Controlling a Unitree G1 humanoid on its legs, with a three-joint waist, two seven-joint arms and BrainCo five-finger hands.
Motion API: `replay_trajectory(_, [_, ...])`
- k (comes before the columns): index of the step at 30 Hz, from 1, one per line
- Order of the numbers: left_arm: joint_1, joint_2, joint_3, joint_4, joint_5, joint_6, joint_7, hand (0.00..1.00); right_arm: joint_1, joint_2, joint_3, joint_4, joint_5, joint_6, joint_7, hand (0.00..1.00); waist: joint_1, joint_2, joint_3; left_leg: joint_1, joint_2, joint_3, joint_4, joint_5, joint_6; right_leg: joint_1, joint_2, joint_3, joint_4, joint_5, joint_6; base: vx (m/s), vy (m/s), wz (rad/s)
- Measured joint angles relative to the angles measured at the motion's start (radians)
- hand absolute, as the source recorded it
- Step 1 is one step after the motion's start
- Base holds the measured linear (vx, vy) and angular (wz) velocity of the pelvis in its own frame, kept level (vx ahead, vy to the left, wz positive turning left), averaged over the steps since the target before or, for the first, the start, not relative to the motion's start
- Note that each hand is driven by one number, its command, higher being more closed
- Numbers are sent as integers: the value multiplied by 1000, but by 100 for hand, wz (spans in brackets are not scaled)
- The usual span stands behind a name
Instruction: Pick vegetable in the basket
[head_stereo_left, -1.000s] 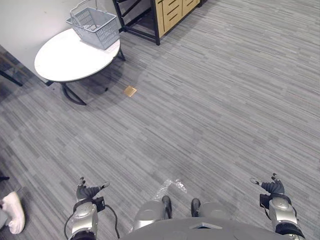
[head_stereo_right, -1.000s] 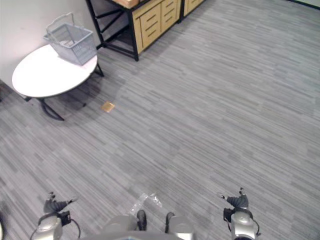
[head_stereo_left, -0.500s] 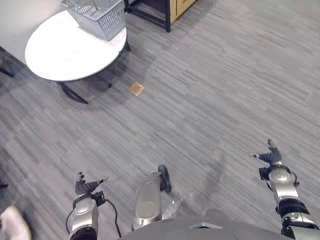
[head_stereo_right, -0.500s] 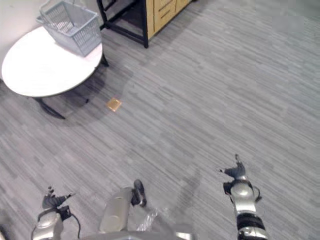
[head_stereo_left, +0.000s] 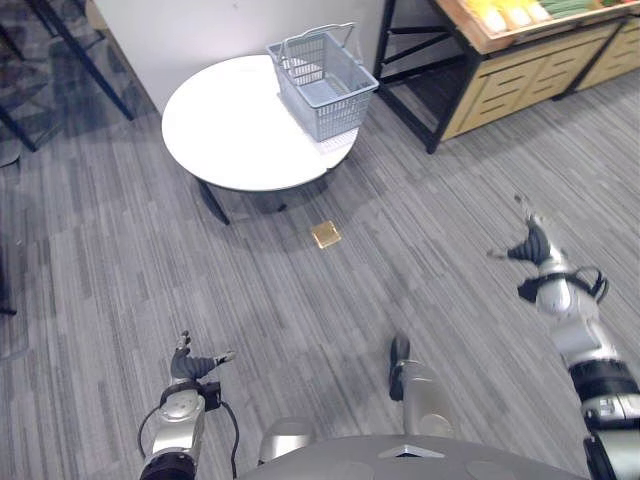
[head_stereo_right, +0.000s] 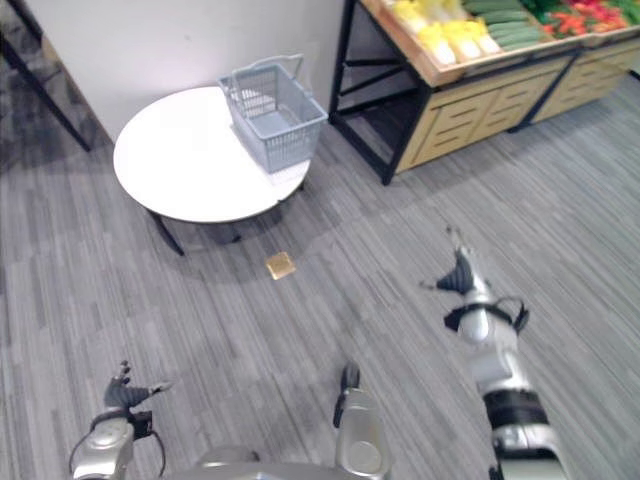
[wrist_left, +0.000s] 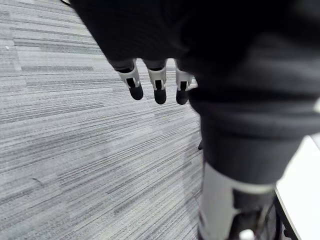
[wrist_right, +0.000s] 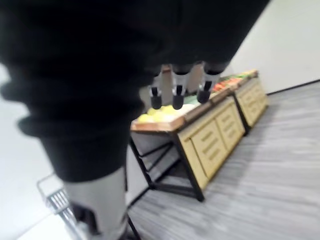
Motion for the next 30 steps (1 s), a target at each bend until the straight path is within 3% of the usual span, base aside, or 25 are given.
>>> replay_trajectory(1, [10, -16, -8, 3, 16, -1, -2, 0, -9, 1, -2, -6, -15, 2, -5, 0, -3, 38, -11, -18, 42, -1, 42, 16, -3, 0, 36, -2, 34, -3, -18, 652, -425, 45])
replay_trajectory(2, [16, -32, -6, 11, 23, -3, -1, 0, -20, 4, 1, -11, -26, 5, -7, 0, 4, 67, -16, -39, 71, 0, 99, 51, -4, 3, 60, -24, 62, -46, -43, 615, -419, 31])
replay_trajectory(3, [20, -48, -2, 32, 26, -2, -1, 0, -34, 11, 22, -31, -26, 11, -10, 0, 8, 88, -11, -117, 93, -17, 284, 136, -19, 33, 77, -52, 98, -97, -70, 717, -486, 19])
replay_trajectory(4, [25, -53, -1, 33, 27, -1, -1, 0, -36, 15, 35, -35, -26, 11, -11, 0, 7, 93, -10, -157, 99, -27, 376, 187, -18, 55, 82, -59, 102, -120, -77, 583, -376, 26])
replay_trajectory(5, [36, -66, 3, 27, 24, 1, -1, 0, -44, 18, 63, -36, -25, 11, -13, 0, 12, 101, 2, -223, 115, -29, 542, 308, -24, 109, 96, -64, 91, -148, -93, 560, -305, 8])
replay_trajectory(6, [52, -79, 0, 13, 20, 1, -2, 0, -58, 28, 95, -36, -24, 13, -18, 0, 28, 108, 18, -310, 139, -17, 773, 328, -13, 184, 114, -73, 66, -179, -118, 636, -270, -12])
replay_trajectory(7, [60, -82, -3, -5, 15, 2, -4, 0, -73, 47, 111, -37, -20, 13, -22, 0, 47, 124, 33, -383, 158, 25, 956, 278, 20, 274, 134, -72, 33, -206, -136, 610, -244, -19])
replay_trajectory(9, [70, -78, -1, -33, 12, 3, -3, 0, -83, 69, 128, -36, -14, 13, -30, 0, 62, 103, 53, -483, 155, 100, 1023, 219, 55, 385, 135, -72, -25, -233, -139, 502, -165, -6])
replay_trajectory(11, [91, -80, -2, -65, 12, 2, -3, 0, -115, 69, 142, -36, -15, 11, -29, 0, 80, 102, 54, -570, 129, 176, 938, 177, 57, 442, 131, -64, -68, -255, -134, 433, -33, -13])
replay_trajectory(13, [109, -80, 3, -89, 13, 2, -3, 0, -147, 63, 155, -31, -14, 12, -26, 0, 87, 85, 61, -612, 50, 292, 633, 145, 52, 517, 91, -69, -115, -279, -101, 498, 100, -3])
replay_trajectory(14, [114, -82, 3, -91, 15, 2, -4, 0, -151, 48, 165, -31, -14, 10, -25, 0, 85, 82, 60, -610, 28, 351, 488, 163, 56, 543, 82, -86, -133, -289, -84, 518, 131, 31])
replay_trajectory(15, [121, -88, 3, -91, 19, 1, -5, 0, -156, 7, 185, -31, -15, 10, -20, 0, 83, 100, 49, -604, 22, 455, 281, 254, 58, 570, 91, -108, -145, -310, -50, 427, 117, 31])
replay_trajectory(16, [128, -90, 4, -90, 21, 1, -5, 0, -157, -8, 192, -27, -15, 10, -18, 0, 85, 112, 43, -604, 25, 480, 243, 311, 155, 580, 101, -109, -133, -335, -37, 565, 166, 37])
replay_trajectory(17, [114, -81, 16, -87, 21, 4, -5, 0, -165, 6, 209, -1, -16, 11, -16, 0, 92, 53, 43, -588, -15, 504, 254, 279, 195, 585, 58, -110, -82, -371, -28, 588, 158, 35])
replay_trajectory(18, [103, -86, 11, -85, 22, 7, -9, 0, -179, 7, 226, 7, -25, 9, -1, 0, 97, 25, 43, -575, -43, 494, 256, 243, 223, 556, 29, -109, 15, -377, -20, 590, 155, 35])
replay_trajectory(19, [99, -92, 7, -86, 22, 11, -11, 0, -189, 9, 229, 12, -26, 9, 6, 0, 100, 17, 48, -558, -53, 492, 254, 230, 228, 532, 13, -106, 99, -378, -14, 558, 146, 36])
replay_trajectory(21, [89, -90, -18, -84, 27, 20, -21, 0, -239, 11, 257, 22, -27, 8, 15, 0, 85, 5, 59, -447, -108, 448, 211, 191, 238, 375, -46, -45, 580, -311, 88, 514, 114, 61])
replay_trajectory(23, [74, -74, -37, -82, 30, 20, -20, 0, -267, 11, 274, 32, -27, 8, 15, 0, 82, 8, 65, -378, -117, 421, 177, 189, 237, 307, -36, -15, 732, -322, 65, 474, -13, 67])
replay_trajectory(24, [62, -56, -45, -80, 30, 19, -19, 0, -302, 11, 311, 48, -27, 5, 14, 0, 84, 13, 67, -324, -113, 393, 136, 191, 233, 264, -45, -41, 707, -344, 5, 376, -49, 57])
replay_trajectory(25, [53, -50, -45, -79, 30, 19, -19, 0, -313, 11, 318, 52, -27, 0, 14, 0, 83, 14, 67, -314, -109, 380, 121, 193, 230, 245, -53, -55, 665, -352, -19, 326, -93, 60])
replay_trajectory(26, [38, -39, -46, -79, 30, 19, -19, 0, -331, 10, 331, 60, -27, -2, 14, 0, 82, 12, 65, -307, -105, 355, 100, 201, 217, 213, -64, -66, 585, -356, -49, 289, -165, 75])
replay_trajectory(28, [-7, -26, -47, -71, 29, 18, -19, 0, -352, 7, 334, 88, -27, -2, 25, 0, 82, 14, 67, -305, -85, 302, 52, 215, 177, 167, -71, -54, 345, -340, -45, 336, -242, 83])
replay_trajectory(29, [-18, -19, -51, -68, 29, 18, -19, 0, -352, 8, 334, 106, -27, -1, 36, 0, 83, 8, 65, -304, -78, 285, 39, 217, 146, 177, -71, -50, 162, -264, -38, 208, -217, 59])
replay_trajectory(30, [-17, -12, -56, -68, 30, 16, -20, 0, -352, 9, 334, 110, -27, -1, 41, 0, 87, -1, 63, -302, -78, 278, 34, 214, 128, 178, -75, -49, 93, -201, -36, 321, -400, 59])
